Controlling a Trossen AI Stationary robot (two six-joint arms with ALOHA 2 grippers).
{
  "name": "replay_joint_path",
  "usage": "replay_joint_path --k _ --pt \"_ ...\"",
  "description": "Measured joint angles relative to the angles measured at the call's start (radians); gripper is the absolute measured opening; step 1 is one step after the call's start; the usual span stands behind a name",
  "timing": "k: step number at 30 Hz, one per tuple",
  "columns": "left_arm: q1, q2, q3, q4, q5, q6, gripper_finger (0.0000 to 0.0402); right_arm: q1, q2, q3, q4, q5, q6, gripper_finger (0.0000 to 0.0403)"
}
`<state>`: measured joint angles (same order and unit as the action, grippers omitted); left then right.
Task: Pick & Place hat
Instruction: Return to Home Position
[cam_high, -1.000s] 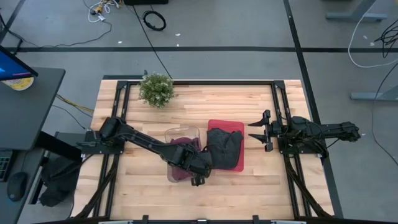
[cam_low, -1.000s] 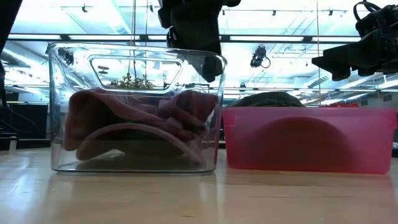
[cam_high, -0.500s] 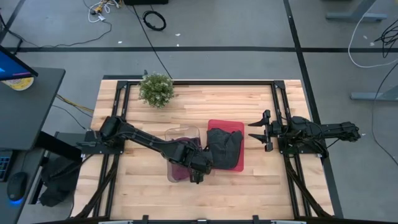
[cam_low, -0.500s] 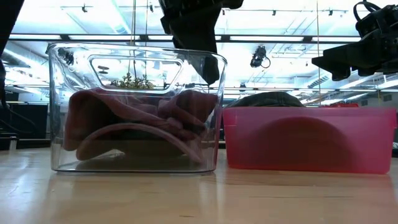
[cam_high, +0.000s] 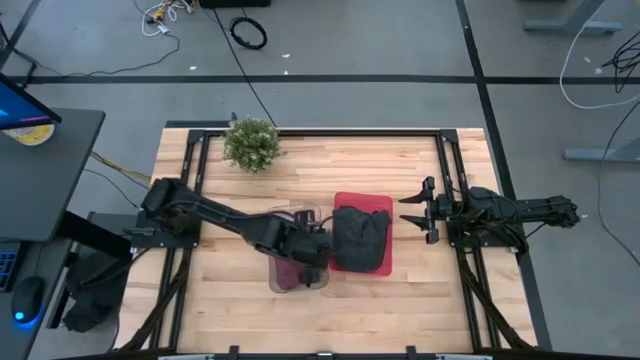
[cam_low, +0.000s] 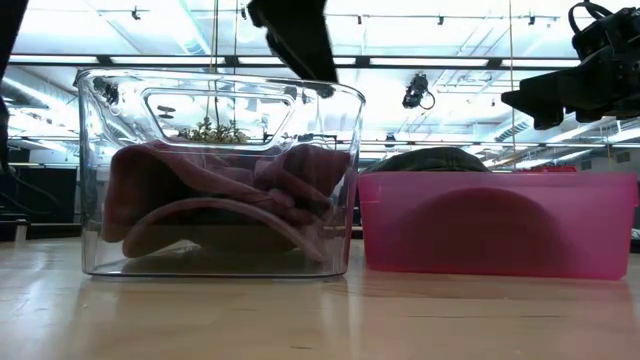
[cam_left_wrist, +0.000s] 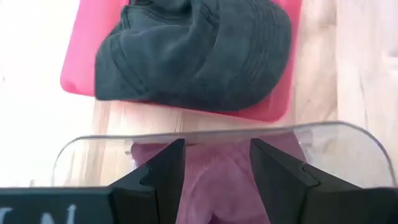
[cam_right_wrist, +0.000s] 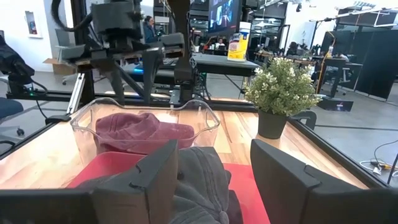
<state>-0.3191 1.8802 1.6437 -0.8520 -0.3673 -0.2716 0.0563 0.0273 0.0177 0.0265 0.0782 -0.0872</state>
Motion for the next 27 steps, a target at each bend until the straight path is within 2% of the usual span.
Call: replay_joint_path --k 5,9,13,27 --pt "0.001 -0.135 -0.123 0.067 -0.028 0.008 0.0186 0.0 0.0 0.0 0.0 0.0 0.0 0.0205" --pt "0.004 -0.279 -0.271 0.157 -0.052 0.03 0.0186 0.0 0.0 0.0 0.0 0.0 0.0 0.0205" --pt "0.015 -0.452 -0.449 0.369 -0.094 0.088 0.0186 0.0 0.0 0.0 0.0 0.0 0.0 0.0205" --pt "0.059 -1.055 -1.045 1.048 -0.114 0.259 0.0186 0.0 0.0 0.0 0.002 0.0 0.0 0.0205"
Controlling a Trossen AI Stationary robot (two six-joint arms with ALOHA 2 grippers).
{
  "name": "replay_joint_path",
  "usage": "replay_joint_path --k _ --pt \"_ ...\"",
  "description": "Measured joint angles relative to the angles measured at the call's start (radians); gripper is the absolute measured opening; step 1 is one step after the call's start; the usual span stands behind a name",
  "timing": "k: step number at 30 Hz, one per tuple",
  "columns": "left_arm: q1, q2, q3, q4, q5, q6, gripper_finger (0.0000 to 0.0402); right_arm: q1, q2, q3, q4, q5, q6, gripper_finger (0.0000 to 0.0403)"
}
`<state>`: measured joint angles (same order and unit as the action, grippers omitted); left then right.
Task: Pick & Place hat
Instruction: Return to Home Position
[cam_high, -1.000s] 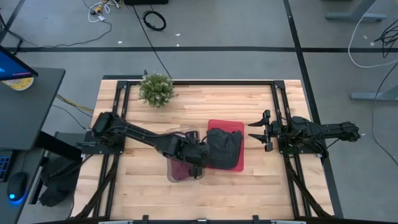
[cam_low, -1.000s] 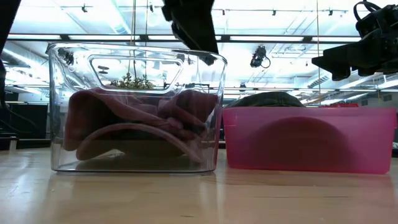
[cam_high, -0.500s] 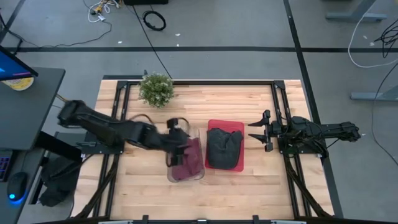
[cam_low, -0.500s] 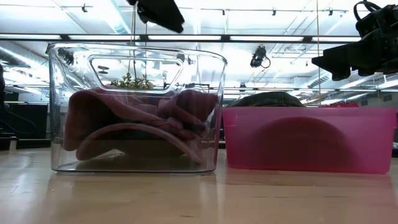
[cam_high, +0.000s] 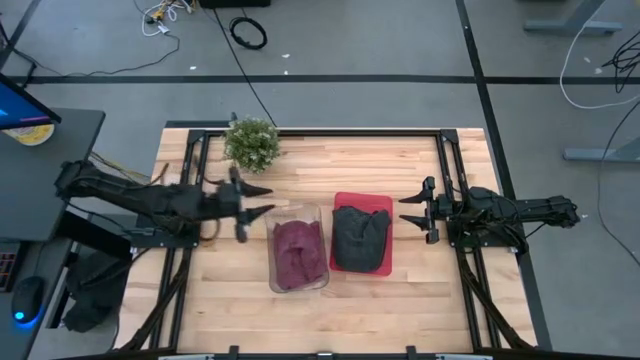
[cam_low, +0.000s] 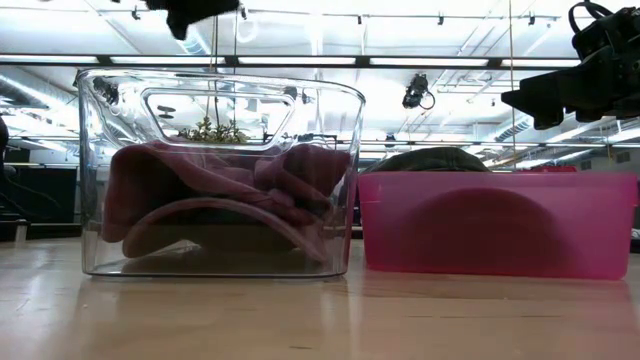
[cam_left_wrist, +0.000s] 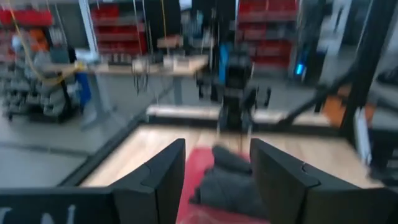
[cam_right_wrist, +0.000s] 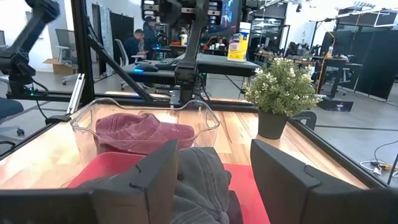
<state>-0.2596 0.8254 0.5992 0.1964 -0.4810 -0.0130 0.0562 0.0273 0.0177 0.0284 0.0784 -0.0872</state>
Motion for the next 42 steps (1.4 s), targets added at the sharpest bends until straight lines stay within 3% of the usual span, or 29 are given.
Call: replay_joint_path --k 11,18,20,25,32,42 --pt "-0.001 -0.503 -0.258 0.084 0.019 0.043 0.0186 0.0 0.0 0.0 0.0 0.0 0.0 0.0205" --pt "-0.001 -0.756 -0.472 0.418 0.23 0.087 0.0186 0.0 0.0 0.0 0.0 0.0 0.0 0.0205" --pt "-0.001 -0.815 -0.498 0.44 0.282 0.089 0.0186 0.0 0.0 0.0 0.0 0.0 0.0 0.0205" --pt "0.002 -0.811 -0.485 0.421 0.346 0.056 0.0186 0.0 0.0 0.0 0.0 0.0 0.0 0.0205" --pt "0.034 -0.814 -0.487 0.3 0.347 0.074 0.0186 0.0 0.0 0.0 0.0 0.0 0.0 0.0205" --pt "0.155 -0.814 -0.581 0.339 0.386 0.017 0.0186 0.0 0.0 0.0 0.0 0.0 0.0 0.0205"
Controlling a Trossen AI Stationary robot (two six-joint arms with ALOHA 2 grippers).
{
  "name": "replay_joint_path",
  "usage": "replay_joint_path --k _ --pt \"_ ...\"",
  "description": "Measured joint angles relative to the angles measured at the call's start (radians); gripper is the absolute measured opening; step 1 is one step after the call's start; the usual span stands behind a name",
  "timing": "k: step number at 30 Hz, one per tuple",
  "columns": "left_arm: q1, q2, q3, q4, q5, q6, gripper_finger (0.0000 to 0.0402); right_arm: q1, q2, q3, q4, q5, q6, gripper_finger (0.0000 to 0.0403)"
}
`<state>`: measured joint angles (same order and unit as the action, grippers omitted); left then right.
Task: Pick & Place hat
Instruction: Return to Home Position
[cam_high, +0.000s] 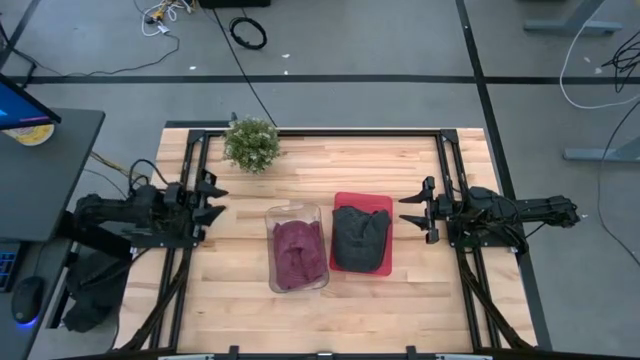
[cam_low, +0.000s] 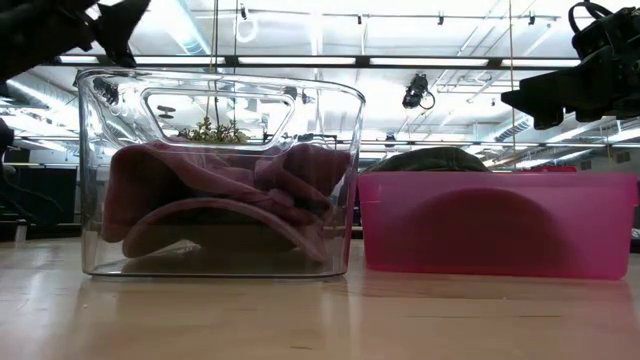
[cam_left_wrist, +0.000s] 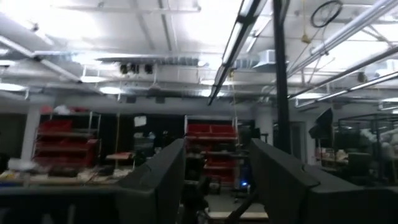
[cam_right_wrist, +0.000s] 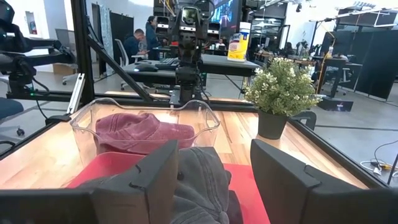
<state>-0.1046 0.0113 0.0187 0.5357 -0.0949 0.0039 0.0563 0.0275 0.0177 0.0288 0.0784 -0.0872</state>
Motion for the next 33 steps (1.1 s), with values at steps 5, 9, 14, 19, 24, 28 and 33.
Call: replay_joint_path --k 5,9,14,19,24,28,33 --pt "0.051 0.0 -0.009 0.056 0.145 -0.007 0.0186 0.0 0.0 0.0 0.0 0.0 0.0 0.0205" --pt "0.069 0.0 -0.01 -0.027 0.233 0.038 0.0186 0.0 0.0 0.0 0.0 0.0 0.0 0.0205" --pt "0.076 0.0 -0.01 -0.117 0.113 0.069 0.0186 0.0 0.0 0.0 0.0 0.0 0.0 0.0205" --pt "0.076 0.001 -0.01 -0.199 0.038 0.113 0.0186 0.0 0.0 0.0 0.0 0.0 0.0 0.0205" --pt "0.075 0.001 -0.01 -0.328 0.039 0.133 0.0186 0.0 0.0 0.0 0.0 0.0 0.0 0.0205" --pt "0.075 0.001 -0.01 -0.475 0.039 0.149 0.0186 0.0 0.0 0.0 0.0 0.0 0.0 0.0205" --pt "0.075 0.009 -0.01 -0.506 0.044 0.17 0.0186 0.0 0.0 0.0 0.0 0.0 0.0 0.0205"
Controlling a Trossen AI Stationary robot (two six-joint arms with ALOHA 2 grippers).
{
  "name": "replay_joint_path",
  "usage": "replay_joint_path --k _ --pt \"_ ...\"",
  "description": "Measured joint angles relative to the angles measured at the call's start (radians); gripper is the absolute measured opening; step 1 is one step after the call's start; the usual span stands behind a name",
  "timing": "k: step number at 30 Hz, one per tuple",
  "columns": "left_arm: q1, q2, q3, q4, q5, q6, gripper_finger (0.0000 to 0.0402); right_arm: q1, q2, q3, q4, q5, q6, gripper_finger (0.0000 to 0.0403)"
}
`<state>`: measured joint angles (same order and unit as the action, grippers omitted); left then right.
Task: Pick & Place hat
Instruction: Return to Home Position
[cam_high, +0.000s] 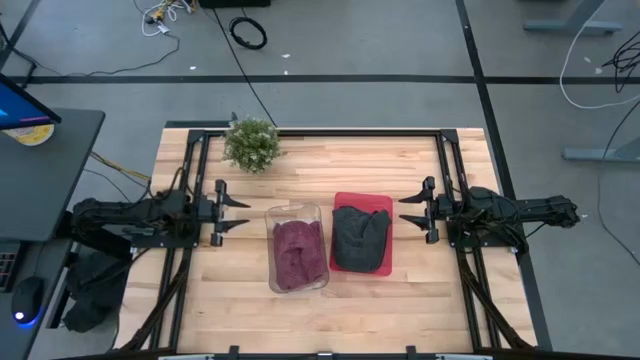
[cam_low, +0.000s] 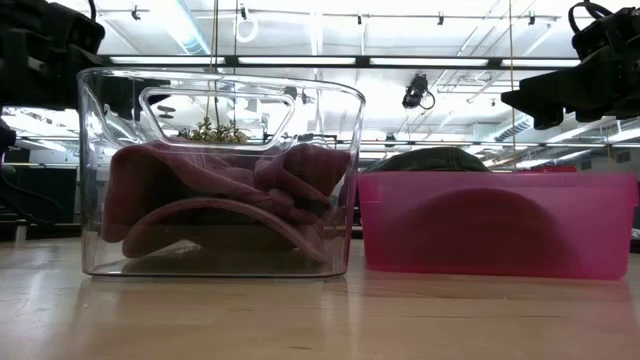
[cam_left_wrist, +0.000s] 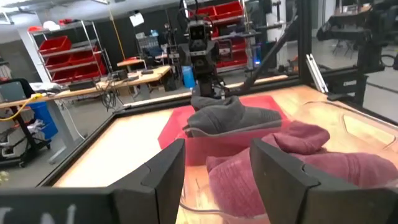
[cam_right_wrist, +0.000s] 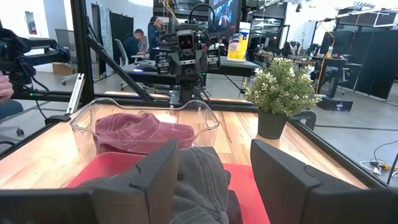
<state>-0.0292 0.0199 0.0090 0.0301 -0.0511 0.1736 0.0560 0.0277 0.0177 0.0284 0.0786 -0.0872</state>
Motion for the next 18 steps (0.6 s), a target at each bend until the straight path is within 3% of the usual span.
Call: replay_joint_path --k 18 --pt "0.0 0.0 -0.001 0.015 -0.009 -0.012 0.0186 0.0 0.0 0.0 0.0 0.0 0.0 0.0205"
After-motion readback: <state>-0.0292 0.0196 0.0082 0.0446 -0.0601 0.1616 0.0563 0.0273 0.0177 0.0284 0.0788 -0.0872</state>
